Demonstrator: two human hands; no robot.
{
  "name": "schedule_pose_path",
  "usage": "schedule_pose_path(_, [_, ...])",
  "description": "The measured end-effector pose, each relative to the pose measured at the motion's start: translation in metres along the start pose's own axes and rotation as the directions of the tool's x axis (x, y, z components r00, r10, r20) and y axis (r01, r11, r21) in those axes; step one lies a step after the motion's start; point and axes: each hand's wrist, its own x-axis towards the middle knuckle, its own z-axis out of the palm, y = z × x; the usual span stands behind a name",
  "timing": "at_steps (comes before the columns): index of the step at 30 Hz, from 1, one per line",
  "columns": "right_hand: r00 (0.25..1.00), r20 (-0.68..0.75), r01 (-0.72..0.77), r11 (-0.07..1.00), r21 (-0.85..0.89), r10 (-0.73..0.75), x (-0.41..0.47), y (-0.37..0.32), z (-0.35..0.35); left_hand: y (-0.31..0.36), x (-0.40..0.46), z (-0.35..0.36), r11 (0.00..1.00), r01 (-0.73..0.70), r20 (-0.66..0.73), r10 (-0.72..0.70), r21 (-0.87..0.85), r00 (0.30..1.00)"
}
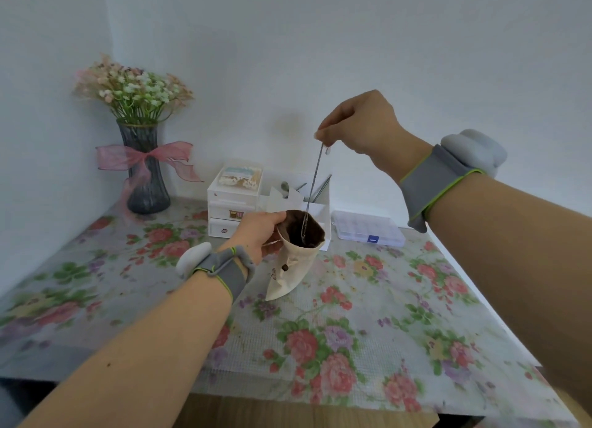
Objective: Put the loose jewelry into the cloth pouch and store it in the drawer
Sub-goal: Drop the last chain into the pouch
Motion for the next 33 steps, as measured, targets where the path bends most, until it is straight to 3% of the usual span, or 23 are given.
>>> schedule_pose_path(12, [0.969, 0.211, -0.096, 0.982, -0.161, 0.129, -0.018, 0.027, 0.035, 0.000, -0.006, -0.003, 1.000, 0.013, 0.014, -0.013, -0.012, 1.000])
schedule_pose_path(21, [0.953, 0.186, -0.201, 0.960, -0.197, 0.238, -0.026, 0.069, 0.037, 0.003, -0.007, -0.003, 0.998, -0.006, -0.016, 0.005, -0.062, 1.000])
schedule_pose_path(24, [0.907, 0.271, -0.259, 0.934, -0.248, 0.324, -0.029, 0.079, 0.031, 0.010, -0.009, 0.003, 0.991, -0.036, -0.026, 0.033, -0.129, 0.999])
schedule_pose_path(27, [0.788, 0.454, -0.305, 0.905, -0.296, 0.415, -0.036, 0.082, 0.029, 0.015, -0.011, 0.012, 0.980, -0.062, -0.029, 0.058, -0.187, 0.998])
schedule_pose_path(30, [0.685, 0.544, -0.387, 0.875, -0.291, 0.485, -0.047, 0.087, 0.041, 0.014, -0.012, 0.020, 0.972, -0.094, -0.057, 0.084, -0.216, 0.995])
schedule_pose_path(33, [0.715, 0.492, -0.482, 0.860, -0.166, 0.496, -0.059, 0.098, 0.065, 0.010, -0.012, 0.023, 0.975, -0.085, -0.056, 0.075, -0.204, 0.996])
